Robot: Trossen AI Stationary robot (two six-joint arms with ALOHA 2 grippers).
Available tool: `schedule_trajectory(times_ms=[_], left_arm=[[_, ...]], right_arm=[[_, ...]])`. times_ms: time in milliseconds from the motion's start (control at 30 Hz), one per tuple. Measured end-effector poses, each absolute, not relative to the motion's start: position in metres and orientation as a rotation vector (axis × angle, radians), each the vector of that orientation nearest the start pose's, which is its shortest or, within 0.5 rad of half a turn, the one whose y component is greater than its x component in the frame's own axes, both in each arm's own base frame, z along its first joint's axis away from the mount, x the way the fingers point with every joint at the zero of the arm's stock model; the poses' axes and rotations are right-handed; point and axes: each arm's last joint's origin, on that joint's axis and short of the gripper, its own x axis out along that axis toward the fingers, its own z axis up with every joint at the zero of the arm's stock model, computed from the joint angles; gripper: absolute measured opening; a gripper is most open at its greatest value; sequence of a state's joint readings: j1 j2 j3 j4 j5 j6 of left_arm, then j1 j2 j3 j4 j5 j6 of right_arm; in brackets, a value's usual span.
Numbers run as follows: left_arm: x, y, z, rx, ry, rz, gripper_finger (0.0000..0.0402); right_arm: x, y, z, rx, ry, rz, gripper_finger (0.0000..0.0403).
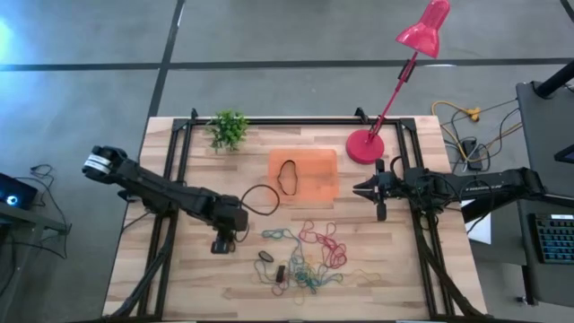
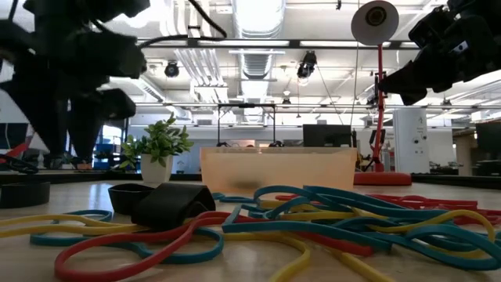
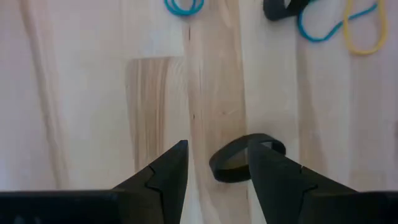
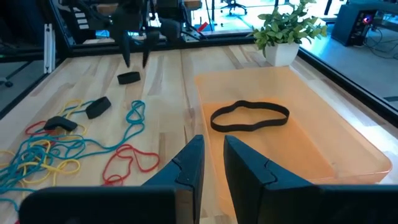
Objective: Pick and place rubber bands into bin
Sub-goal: Put the top black rubber band into the bin
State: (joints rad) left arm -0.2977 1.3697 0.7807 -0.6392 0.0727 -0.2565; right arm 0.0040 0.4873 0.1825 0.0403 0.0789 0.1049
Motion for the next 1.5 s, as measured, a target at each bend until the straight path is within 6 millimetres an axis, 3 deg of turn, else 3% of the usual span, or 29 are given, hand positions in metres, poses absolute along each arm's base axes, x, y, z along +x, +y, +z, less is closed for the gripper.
schedule_trajectory(times_ms=[333,1067,1500], left_arm=[[0.234,-0.078,0.157,-0.043,1.389,-0.193,0.0150],[0.228,-0.077,0.175,-0.077,1.320,-0.226,0.0150],[0.231,-0.081,0.162,-0.050,1.362,-0.215,0.0150]], right_arm=[[0.132,-0.002,0.186,0.117,0.258,-0.092,0.0052],[0.132,-0.002,0.185,0.109,0.259,-0.093,0.0052],[0.132,-0.002,0.184,0.116,0.264,-0.092,0.0052]])
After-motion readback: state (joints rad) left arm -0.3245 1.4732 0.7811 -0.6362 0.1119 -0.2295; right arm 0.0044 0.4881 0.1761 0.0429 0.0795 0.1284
